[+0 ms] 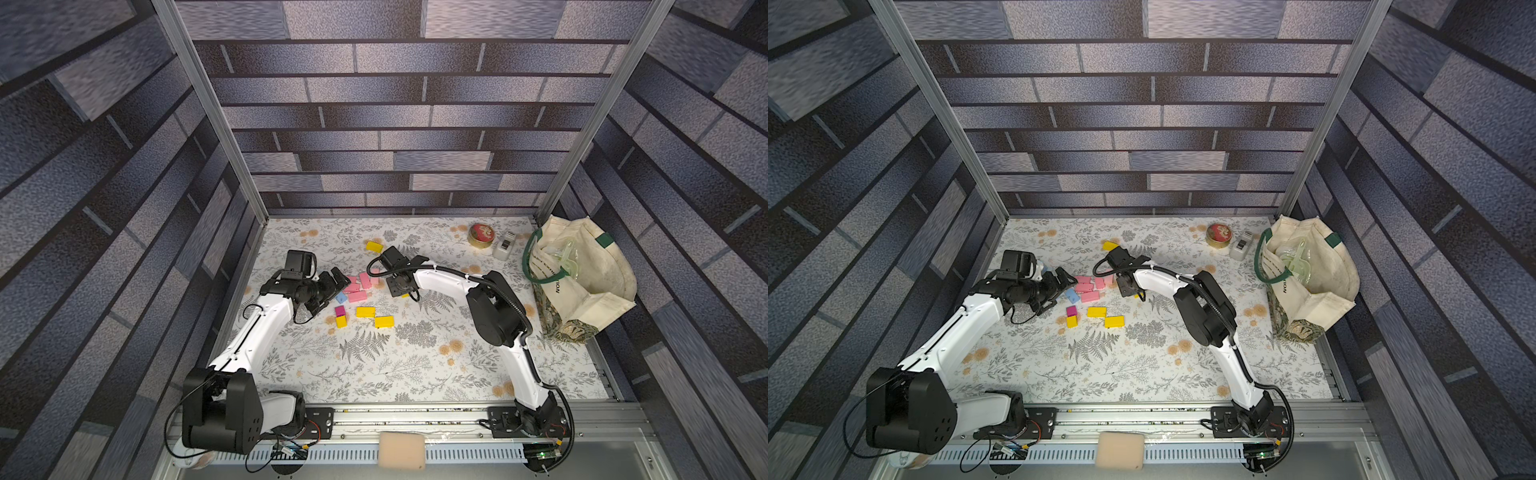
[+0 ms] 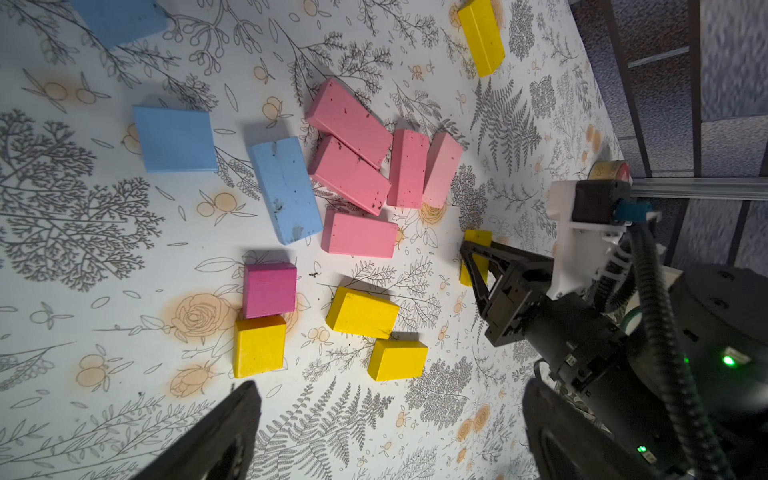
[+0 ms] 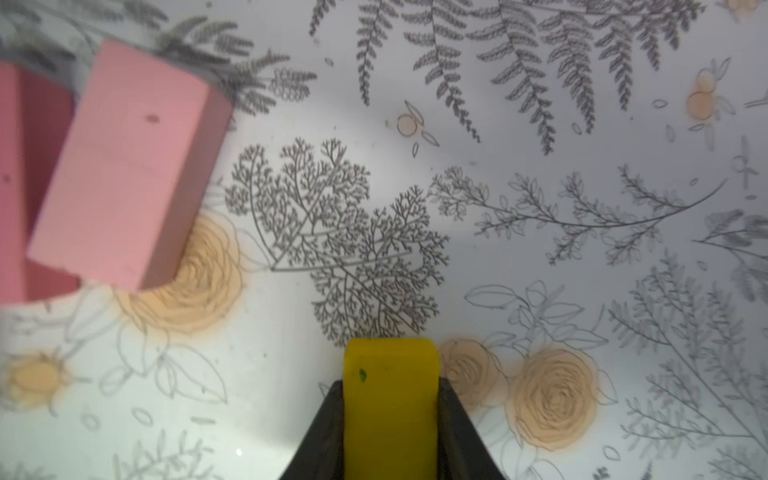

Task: Assemble the letter v with building blocks
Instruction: Pick up the building block from the center of the board, then place the building block at the center of the board.

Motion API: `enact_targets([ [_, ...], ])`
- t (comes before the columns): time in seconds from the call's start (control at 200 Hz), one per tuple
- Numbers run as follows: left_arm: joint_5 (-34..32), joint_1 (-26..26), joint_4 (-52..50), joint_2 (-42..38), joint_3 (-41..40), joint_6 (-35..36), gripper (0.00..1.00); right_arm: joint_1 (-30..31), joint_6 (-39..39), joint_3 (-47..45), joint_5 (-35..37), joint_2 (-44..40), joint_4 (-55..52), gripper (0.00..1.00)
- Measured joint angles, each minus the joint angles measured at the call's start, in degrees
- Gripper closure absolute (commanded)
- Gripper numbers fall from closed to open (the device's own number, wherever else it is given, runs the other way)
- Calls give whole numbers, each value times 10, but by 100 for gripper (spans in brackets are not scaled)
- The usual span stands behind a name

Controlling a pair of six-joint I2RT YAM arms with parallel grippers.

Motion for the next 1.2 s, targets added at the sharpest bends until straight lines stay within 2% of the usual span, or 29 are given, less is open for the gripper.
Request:
enact_targets([
  [0.145,-17,-47,7,3,15,-25,1,-15,-71,-36,-10,-34,0,74],
  [0.251,-16,-55,36,24,41,-53,0,-33,-103,-30,-20,-38,6,74],
  [0.361,-16,-57,63,58,76,-60,0,-57,-132,-3,-31,-35,1,74],
  [0.481,-16,-57,92,61,77,-60,0,-76,-157,56,-43,-19,-3,74],
  [0.641,-16,-46,120,52,46,-60,0,-95,-175,104,-51,5,-9,74],
  [0.922,-15,-34,124,52,45,-60,0,-98,-196,176,-66,82,-21,74],
  [1.197,-13,-30,124,58,45,-60,0,-99,-196,189,-73,103,-23,71],
])
